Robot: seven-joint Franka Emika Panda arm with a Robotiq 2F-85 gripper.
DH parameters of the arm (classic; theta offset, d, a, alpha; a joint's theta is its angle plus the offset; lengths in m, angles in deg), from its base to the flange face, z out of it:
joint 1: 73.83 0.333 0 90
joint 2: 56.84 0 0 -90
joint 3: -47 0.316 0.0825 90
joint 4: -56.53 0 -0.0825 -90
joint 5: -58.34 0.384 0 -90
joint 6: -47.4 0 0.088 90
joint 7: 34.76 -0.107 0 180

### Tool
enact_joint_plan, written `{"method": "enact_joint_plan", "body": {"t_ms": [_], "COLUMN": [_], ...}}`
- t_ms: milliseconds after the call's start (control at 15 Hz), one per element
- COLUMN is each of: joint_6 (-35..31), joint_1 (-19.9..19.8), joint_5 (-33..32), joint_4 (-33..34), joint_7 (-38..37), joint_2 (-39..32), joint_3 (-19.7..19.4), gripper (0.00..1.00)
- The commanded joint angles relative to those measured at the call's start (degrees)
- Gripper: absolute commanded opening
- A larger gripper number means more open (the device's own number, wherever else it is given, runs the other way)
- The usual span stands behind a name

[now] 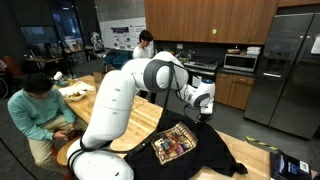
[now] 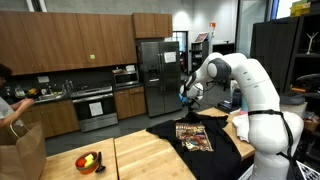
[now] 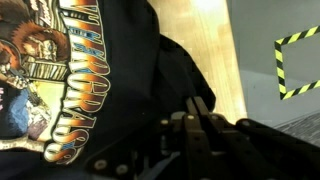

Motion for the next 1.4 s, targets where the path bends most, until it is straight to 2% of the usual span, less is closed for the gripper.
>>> {"method": "enact_joint_plan", "body": {"t_ms": [0,533,600,733,1000,1333], "joint_6": [-1.35,1.59,2.23,3.06,2.78,4.01], "joint_1": [-0.77,-1.76,-2.2,-2.87,-2.64,-4.22], "joint_5": [0.94,0.13,0.39,0.75,0.27,7.2], "joint_4": [-2.39,-2.1,-2.05,-2.11,-2.76,-3.49], "joint_7": [-2.02,-10.44,-10.95,-11.16,-8.89,5.32], "joint_2": [3.32,1.52,1.26,0.92,1.47,2.74], "joint_3": [-0.34,-2.4,-2.3,-1.81,-0.33,8.17], "gripper": [0.01,0.01,0.29,0.33,0.58,0.92]}}
